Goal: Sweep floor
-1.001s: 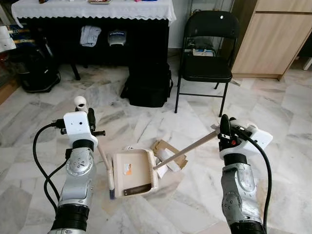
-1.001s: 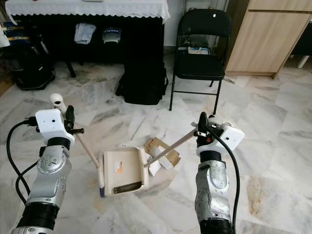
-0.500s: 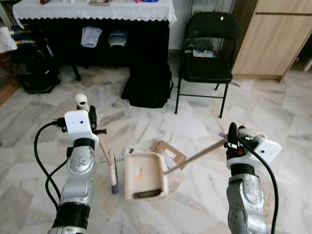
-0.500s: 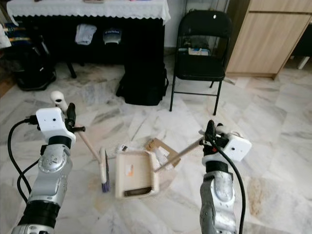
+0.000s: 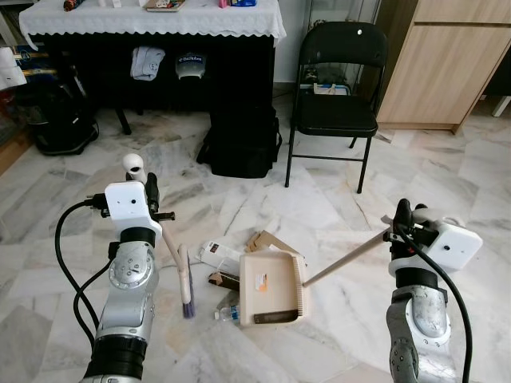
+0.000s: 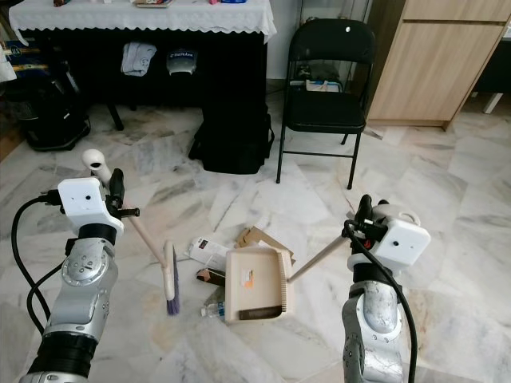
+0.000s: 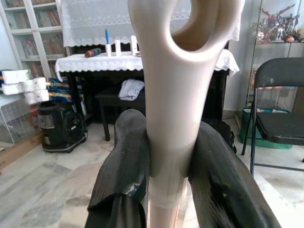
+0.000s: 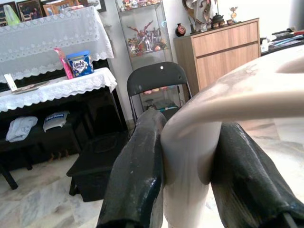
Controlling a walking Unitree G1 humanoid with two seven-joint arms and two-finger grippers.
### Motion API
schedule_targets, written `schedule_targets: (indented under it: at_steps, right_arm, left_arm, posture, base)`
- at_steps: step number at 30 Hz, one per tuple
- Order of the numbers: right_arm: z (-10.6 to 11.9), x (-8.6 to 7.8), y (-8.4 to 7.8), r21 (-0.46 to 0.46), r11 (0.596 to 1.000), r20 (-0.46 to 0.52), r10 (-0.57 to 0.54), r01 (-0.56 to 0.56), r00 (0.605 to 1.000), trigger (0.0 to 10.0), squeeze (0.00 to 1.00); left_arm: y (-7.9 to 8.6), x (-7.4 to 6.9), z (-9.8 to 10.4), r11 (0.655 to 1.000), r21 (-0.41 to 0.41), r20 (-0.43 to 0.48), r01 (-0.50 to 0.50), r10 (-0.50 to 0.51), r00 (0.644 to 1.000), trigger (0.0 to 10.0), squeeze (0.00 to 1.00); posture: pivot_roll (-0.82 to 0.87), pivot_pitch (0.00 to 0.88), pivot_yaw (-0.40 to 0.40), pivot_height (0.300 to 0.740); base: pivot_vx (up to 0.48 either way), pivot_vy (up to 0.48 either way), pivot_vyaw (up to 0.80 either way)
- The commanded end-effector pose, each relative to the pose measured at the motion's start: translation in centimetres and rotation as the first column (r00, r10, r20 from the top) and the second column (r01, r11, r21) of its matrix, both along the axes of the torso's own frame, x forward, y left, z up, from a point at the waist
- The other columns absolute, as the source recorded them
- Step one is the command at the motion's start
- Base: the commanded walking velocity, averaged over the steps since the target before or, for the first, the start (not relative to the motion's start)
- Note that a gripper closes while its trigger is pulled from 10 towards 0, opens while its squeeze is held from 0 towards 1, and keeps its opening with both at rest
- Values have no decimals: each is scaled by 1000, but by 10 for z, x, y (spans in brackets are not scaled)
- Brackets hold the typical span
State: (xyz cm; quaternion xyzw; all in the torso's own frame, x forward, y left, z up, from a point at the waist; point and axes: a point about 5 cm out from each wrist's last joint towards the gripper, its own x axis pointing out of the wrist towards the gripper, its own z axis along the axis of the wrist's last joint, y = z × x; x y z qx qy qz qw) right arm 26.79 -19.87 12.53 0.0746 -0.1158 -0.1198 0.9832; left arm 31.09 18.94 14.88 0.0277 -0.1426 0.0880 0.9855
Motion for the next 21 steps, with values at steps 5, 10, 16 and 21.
schedule_targets:
  at_steps: [5, 10, 16, 21]
  right_arm:
    - [17, 3, -2, -13, 1000, 62, -12, 13, 998, 10000, 0]
    - [16, 5, 2, -16, 1000, 54, -13, 14, 998, 10000, 0]
    - [14, 4, -1, -8, 1000, 43, -22, 23, 999, 10000, 0]
    - [14, 4, -1, 3, 1000, 41, -24, 24, 999, 10000, 0]
  left_arm:
    - [1, -1, 7, 1000, 28, 31, 4, -5, 1000, 10000, 0]
    - [-5, 2, 12, 999, 44, 47, 26, -28, 999, 10000, 0]
    - [-5, 1, 13, 998, 58, 43, 36, -38, 998, 10000, 0]
    - [-5, 1, 12, 997, 70, 35, 45, -47, 998, 10000, 0]
  posture:
    - [48, 0, 22, 740]
    - [53, 0, 24, 740]
    - [49, 0, 28, 740]
    - [49, 0, 28, 740]
  base:
    - [0, 0, 0]
    - [0, 0, 450]
    - [0, 0, 277]
    - [0, 0, 0]
